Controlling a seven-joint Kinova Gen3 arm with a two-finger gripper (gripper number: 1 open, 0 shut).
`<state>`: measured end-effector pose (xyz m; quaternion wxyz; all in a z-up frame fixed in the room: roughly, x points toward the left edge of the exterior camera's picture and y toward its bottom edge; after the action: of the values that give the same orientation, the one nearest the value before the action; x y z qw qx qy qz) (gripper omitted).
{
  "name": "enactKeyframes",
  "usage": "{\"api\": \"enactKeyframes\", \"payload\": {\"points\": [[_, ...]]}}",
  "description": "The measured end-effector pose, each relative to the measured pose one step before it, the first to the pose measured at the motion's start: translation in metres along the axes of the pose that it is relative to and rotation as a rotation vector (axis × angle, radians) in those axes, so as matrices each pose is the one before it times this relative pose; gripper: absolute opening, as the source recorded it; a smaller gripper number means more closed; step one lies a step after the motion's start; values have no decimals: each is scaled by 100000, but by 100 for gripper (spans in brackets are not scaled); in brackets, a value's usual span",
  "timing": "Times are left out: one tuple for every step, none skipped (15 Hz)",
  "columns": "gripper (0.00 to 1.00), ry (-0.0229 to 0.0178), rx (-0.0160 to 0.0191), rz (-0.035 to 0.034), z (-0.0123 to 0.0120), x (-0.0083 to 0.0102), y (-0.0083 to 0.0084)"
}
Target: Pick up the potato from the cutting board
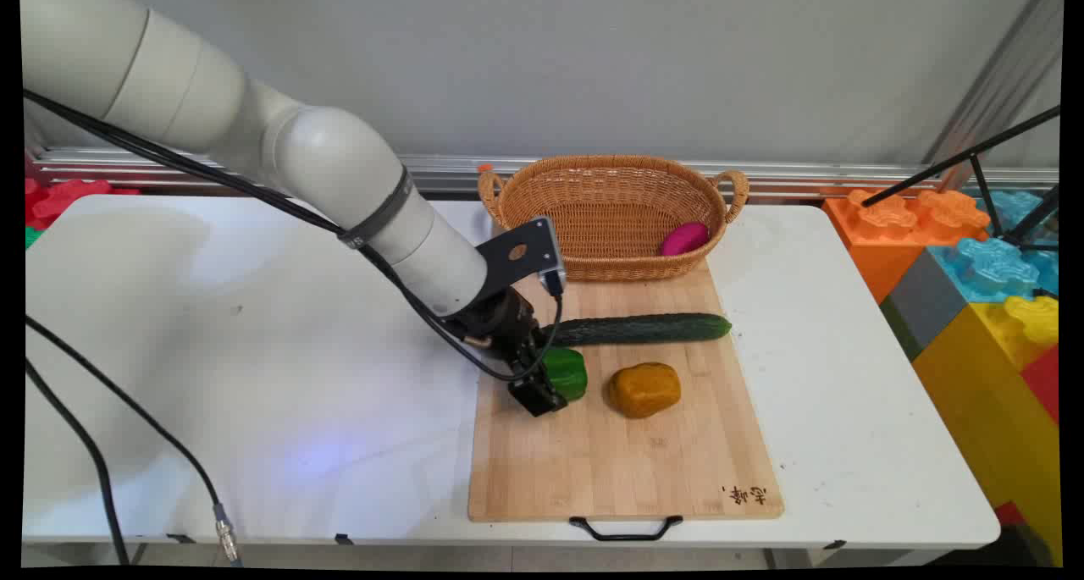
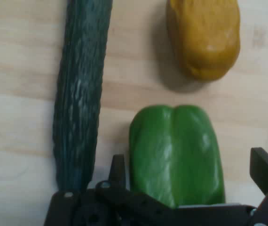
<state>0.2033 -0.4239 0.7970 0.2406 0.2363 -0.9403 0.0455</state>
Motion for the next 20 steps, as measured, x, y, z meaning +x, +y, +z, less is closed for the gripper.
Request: {"api": "enactKeyframes", "payload": {"points": [[100, 983, -406, -426, 235, 412, 116], [100, 978, -566, -405, 277, 465, 162], [100, 1131, -816, -406, 402, 578, 233], [100, 1082, -661, -374, 498, 599, 208], [100, 1135, -241, -284, 552, 571, 143], [100, 809, -167, -174, 495, 440, 113], [100, 998, -91, -177, 743, 551, 126], [100, 629, 147, 2, 571, 332, 63], [100, 625, 282, 100, 657, 335, 55], [100, 379, 358, 112, 563, 234, 21], [100, 354, 412, -58, 639, 193, 34], [100, 271, 289, -213, 513, 120, 37], [100, 301, 76, -319, 589, 161, 84], [100, 281, 47, -375, 462, 120, 71], [100, 289, 43, -416, 495, 113, 82], [100, 244, 70, -315, 391, 101, 60], [100, 186, 37, -215, 303, 77, 52], [0, 300, 168, -93, 292, 114, 44], [0, 308, 175, -40, 237, 130, 24], [0, 237, 94, 2, 100, 112, 14]]}}
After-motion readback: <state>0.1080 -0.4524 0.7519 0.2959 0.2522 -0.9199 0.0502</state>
